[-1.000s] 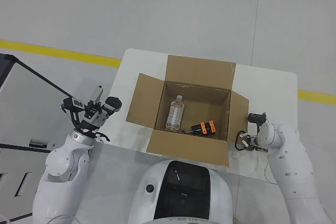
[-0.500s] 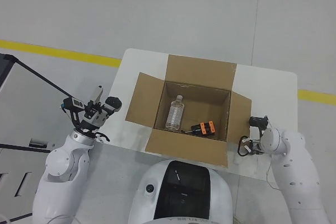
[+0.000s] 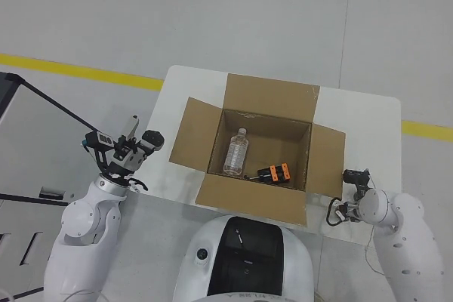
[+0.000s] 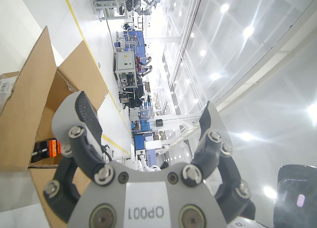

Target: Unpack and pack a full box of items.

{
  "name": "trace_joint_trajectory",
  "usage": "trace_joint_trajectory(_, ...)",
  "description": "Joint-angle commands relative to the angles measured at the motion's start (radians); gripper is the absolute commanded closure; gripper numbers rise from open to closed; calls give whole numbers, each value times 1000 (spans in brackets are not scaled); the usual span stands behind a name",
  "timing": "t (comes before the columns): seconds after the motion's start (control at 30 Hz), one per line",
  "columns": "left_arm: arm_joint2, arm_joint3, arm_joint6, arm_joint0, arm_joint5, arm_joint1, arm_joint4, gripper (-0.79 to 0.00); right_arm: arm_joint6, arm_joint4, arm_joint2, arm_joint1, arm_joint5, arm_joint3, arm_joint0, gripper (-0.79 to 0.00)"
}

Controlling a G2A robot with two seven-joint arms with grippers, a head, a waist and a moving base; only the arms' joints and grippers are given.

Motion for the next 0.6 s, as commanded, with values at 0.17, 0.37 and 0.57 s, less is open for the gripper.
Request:
trace_joint_trajectory(0.17,0,0,0,0,0,0,0,-785,26,38,111,12,-22,-168,-130,0)
trace_joint_trajectory(0.37,0,0,0,0,0,0,0,-785,18,85,242,18,-17,-312,-240,0)
trace_joint_trajectory(0.57,0,0,0,0,0,0,0,-785,3,127,374,22,9,-385,-275,0)
